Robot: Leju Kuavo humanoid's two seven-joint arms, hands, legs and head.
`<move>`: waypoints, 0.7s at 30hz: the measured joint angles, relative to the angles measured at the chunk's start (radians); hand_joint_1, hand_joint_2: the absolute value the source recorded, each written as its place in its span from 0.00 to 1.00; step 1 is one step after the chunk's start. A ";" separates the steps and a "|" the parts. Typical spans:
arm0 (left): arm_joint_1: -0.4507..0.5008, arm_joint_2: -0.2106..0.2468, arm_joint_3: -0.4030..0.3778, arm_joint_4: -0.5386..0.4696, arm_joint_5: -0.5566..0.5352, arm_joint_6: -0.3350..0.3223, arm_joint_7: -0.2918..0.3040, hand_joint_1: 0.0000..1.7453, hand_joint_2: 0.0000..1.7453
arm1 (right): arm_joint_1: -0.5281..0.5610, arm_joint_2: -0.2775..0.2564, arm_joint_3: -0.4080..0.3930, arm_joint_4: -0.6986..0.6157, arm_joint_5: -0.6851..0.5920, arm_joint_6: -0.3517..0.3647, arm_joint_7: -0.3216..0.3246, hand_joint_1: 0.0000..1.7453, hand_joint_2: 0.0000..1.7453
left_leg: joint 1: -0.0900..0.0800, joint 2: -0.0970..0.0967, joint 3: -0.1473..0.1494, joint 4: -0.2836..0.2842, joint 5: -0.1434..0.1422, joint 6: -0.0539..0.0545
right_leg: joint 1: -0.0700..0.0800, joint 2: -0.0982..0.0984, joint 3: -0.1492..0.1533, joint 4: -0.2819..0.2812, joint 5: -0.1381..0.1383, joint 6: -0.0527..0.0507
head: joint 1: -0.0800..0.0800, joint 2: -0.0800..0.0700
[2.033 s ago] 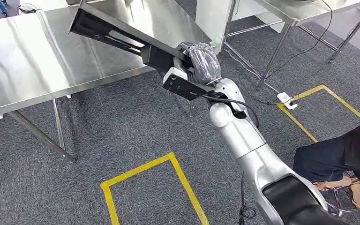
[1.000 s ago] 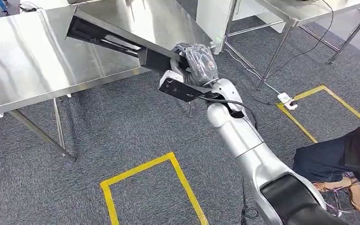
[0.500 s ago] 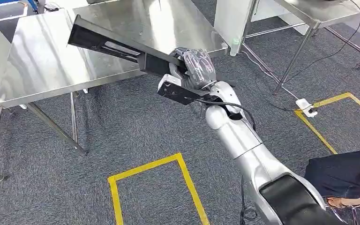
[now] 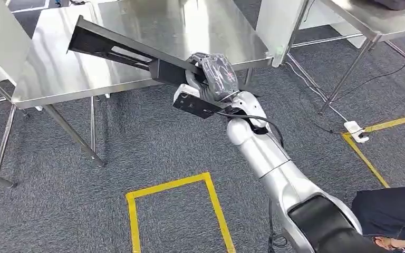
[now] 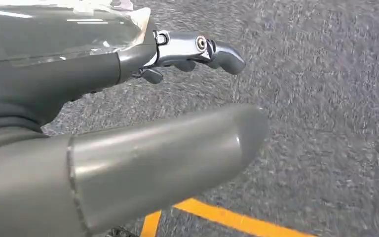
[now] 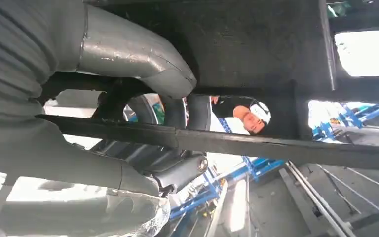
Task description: Take the parts from the cabinet and place them on the table.
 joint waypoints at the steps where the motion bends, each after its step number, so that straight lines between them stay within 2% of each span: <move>1: 0.000 0.000 0.000 0.000 0.000 0.000 0.000 0.00 0.00 | -0.001 0.000 -0.002 0.004 -0.003 0.000 -0.003 1.00 1.00 | -0.001 -0.001 0.000 0.000 0.000 0.000 | -0.001 0.000 0.001 -0.002 0.000 0.000 | 0.000 0.000; 7: 0.000 0.000 0.000 0.000 0.001 -0.002 -0.001 0.00 0.00 | -0.004 0.003 -0.003 0.019 -0.016 -0.002 -0.015 1.00 1.00 | -0.004 -0.001 -0.001 0.000 -0.001 0.011 | -0.003 0.000 0.003 -0.009 0.005 0.008 | 0.000 0.000; 21: 0.000 0.000 0.000 0.000 0.000 -0.003 -0.003 0.00 0.00 | -0.012 0.004 -0.006 0.037 -0.029 -0.002 -0.029 1.00 1.00 | -0.002 -0.001 -0.001 0.000 -0.001 0.012 | -0.007 0.000 0.003 -0.010 0.006 0.010 | 0.000 0.000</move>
